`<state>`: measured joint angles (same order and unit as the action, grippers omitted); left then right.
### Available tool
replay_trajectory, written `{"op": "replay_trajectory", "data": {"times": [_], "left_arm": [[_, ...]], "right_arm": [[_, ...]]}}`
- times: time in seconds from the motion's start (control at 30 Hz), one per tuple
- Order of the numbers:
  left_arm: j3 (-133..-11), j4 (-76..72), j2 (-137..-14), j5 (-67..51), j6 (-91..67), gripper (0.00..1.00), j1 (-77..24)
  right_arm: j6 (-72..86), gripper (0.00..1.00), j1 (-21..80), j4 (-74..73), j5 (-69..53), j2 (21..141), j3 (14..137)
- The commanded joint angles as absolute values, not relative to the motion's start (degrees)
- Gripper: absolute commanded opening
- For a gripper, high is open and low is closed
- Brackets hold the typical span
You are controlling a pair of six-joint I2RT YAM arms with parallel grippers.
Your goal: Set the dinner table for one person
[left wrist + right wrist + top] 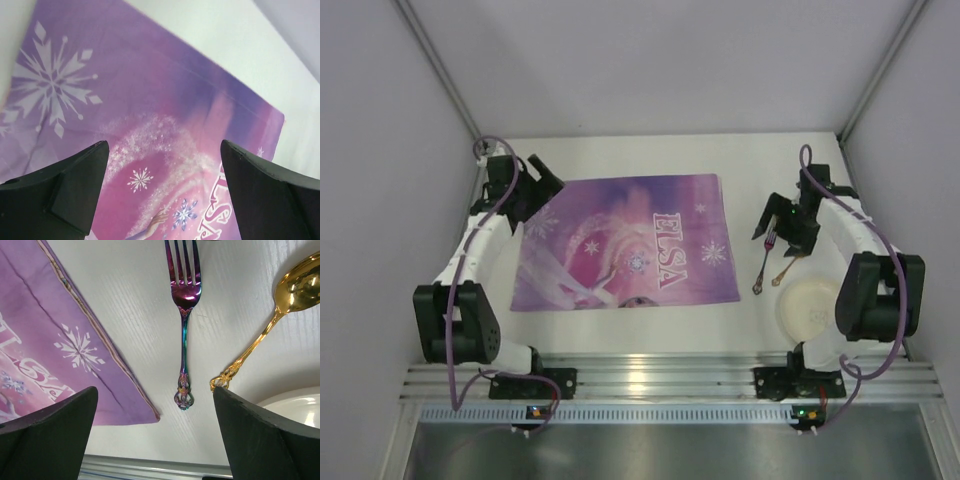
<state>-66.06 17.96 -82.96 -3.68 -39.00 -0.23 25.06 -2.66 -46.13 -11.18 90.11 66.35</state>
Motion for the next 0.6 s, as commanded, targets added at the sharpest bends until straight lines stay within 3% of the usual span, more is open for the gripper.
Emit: {"op": "replay_trajectory", "data": {"times": [0.0,0.17,0.3,0.47,0.57], "left_arm": [[-62.6,10.7,-84.4,-14.7,-41.4,0.98,0.3],[-63.7,20.4,-80.8,-8.2,-35.5,0.98,-3.8],[-68.4,32.4,-81.7,7.7,-32.1,0.98,-6.9],[-68.3,36.6,-79.6,9.8,-30.6,0.96,-8.5],[-67.9,37.7,-78.1,10.0,-29.4,0.95,-9.1]], "right_arm": [[23.2,0.96,-1.2,-47.7,-6.7,88.9,69.1],[23.0,0.79,1.5,-48.6,-3.3,92.8,68.7],[23.9,0.66,2.5,-47.6,-1.3,95.4,67.9],[24.3,0.45,3.7,-46.2,-0.5,99.8,68.7],[24.5,0.42,3.6,-45.9,1.6,101.8,69.4]]}}
